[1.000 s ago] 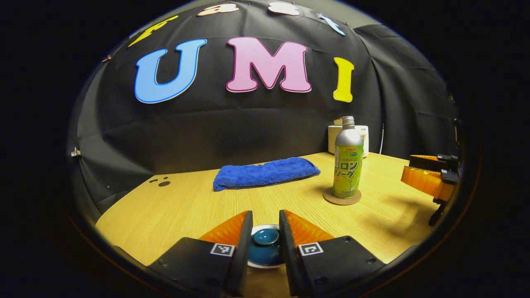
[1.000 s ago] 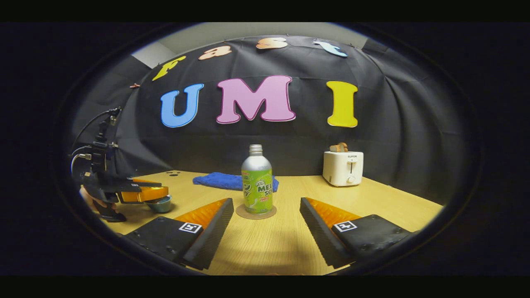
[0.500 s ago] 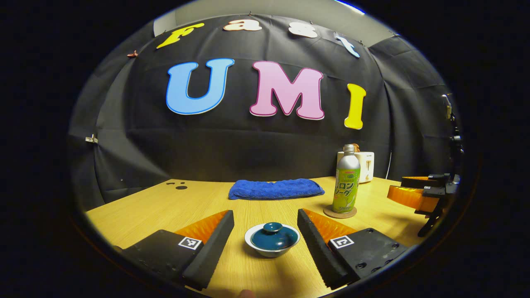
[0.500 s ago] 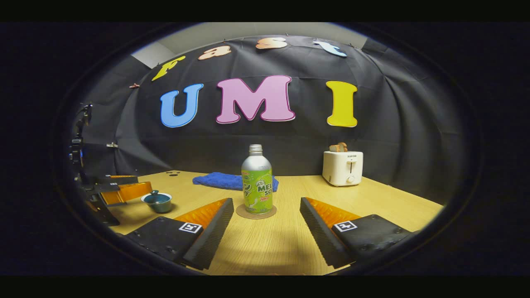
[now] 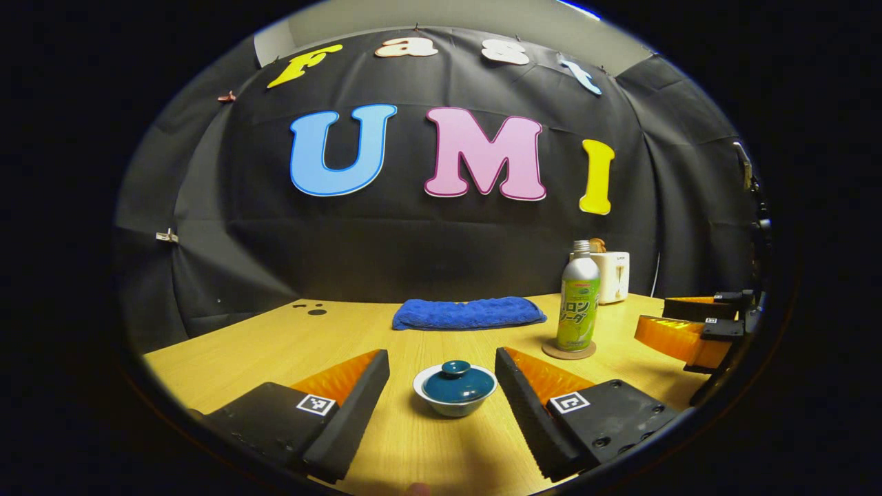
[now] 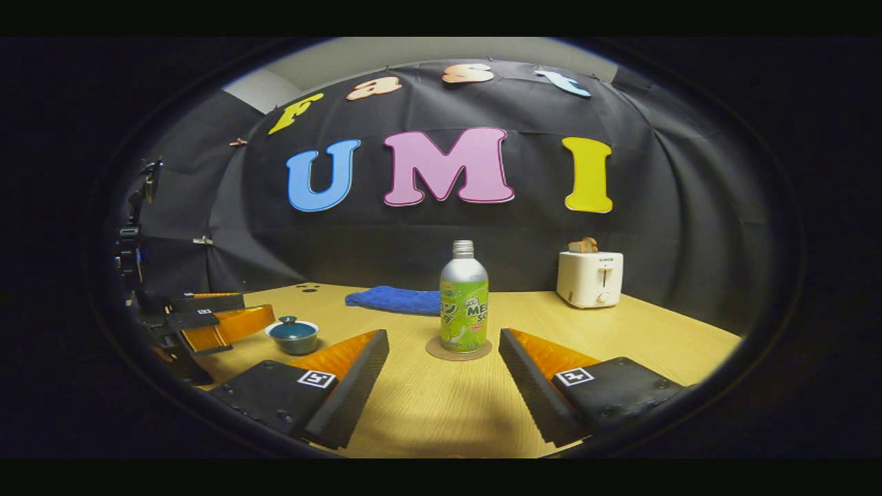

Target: Open the teacup lid with one hand, grasp the water bottle and pour water into the teacup with the other hand; after pouring, place the water bottle on the coaster and then close the teacup lid.

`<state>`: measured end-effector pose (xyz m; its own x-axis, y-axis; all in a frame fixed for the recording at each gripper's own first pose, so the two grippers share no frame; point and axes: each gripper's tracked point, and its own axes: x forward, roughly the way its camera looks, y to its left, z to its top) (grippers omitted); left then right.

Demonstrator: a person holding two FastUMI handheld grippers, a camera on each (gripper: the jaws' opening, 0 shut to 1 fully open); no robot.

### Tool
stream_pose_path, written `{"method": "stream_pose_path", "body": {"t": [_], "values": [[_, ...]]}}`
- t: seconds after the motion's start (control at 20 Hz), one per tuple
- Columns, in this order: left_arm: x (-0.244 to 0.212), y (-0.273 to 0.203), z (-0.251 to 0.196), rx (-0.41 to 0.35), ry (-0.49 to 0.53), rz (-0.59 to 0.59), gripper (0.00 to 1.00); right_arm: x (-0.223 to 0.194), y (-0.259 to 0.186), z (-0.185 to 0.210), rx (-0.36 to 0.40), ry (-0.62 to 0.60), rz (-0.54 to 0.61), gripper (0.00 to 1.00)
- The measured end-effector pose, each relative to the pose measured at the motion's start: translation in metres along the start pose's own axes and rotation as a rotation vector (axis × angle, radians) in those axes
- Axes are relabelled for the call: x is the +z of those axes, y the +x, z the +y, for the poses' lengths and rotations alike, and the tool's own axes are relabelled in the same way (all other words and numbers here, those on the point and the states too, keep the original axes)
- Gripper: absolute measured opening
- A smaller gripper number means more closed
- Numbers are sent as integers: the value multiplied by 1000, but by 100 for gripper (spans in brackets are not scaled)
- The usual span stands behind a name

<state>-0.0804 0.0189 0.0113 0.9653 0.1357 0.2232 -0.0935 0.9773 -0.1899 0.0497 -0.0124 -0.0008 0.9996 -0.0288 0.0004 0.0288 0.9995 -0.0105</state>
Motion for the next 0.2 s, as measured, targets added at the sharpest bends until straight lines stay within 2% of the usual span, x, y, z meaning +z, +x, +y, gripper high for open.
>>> {"method": "stream_pose_path", "body": {"t": [0.1,0.2], "values": [[0,0,-1,2,0,0,97,0,0,-8,-38,-1,0,99],[-1,0,0,2,0,1,97,0,0,-4,-33,-2,1,99]]}}
